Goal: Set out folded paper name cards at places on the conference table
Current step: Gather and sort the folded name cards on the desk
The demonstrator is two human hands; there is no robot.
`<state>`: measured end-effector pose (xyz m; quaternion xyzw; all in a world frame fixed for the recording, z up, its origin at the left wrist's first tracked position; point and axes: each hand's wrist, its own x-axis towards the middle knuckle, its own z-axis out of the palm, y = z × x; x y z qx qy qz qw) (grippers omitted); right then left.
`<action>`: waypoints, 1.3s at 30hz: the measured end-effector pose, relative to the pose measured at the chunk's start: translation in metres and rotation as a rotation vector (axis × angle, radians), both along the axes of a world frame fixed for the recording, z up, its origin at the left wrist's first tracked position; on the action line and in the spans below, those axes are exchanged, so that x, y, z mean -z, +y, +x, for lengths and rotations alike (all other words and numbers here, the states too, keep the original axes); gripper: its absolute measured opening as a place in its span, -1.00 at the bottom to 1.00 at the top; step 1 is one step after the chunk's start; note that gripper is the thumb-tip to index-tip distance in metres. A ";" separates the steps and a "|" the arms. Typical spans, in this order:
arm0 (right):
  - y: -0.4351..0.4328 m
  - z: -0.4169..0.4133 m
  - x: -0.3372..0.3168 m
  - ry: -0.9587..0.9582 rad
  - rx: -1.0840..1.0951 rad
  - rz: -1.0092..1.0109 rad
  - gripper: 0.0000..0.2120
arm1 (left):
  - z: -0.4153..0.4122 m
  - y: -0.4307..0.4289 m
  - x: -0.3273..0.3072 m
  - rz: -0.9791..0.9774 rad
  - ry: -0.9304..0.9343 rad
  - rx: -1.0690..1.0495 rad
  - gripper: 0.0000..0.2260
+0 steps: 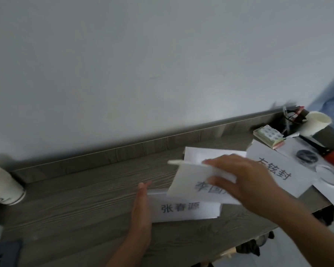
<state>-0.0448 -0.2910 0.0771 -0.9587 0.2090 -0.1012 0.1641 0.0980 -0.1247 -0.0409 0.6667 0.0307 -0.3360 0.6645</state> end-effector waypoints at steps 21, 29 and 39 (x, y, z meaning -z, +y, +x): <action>-0.077 0.012 0.057 -0.107 0.326 0.069 -0.59 | -0.013 -0.008 -0.012 -0.004 -0.220 0.018 -0.86; -0.140 0.005 0.112 0.118 0.357 0.134 -0.59 | -0.024 -0.026 -0.018 0.066 -0.243 -0.044 -0.77; -0.154 -0.044 0.000 -0.371 0.194 0.358 -0.77 | -0.060 -0.086 -0.030 0.100 -0.132 -0.079 -0.72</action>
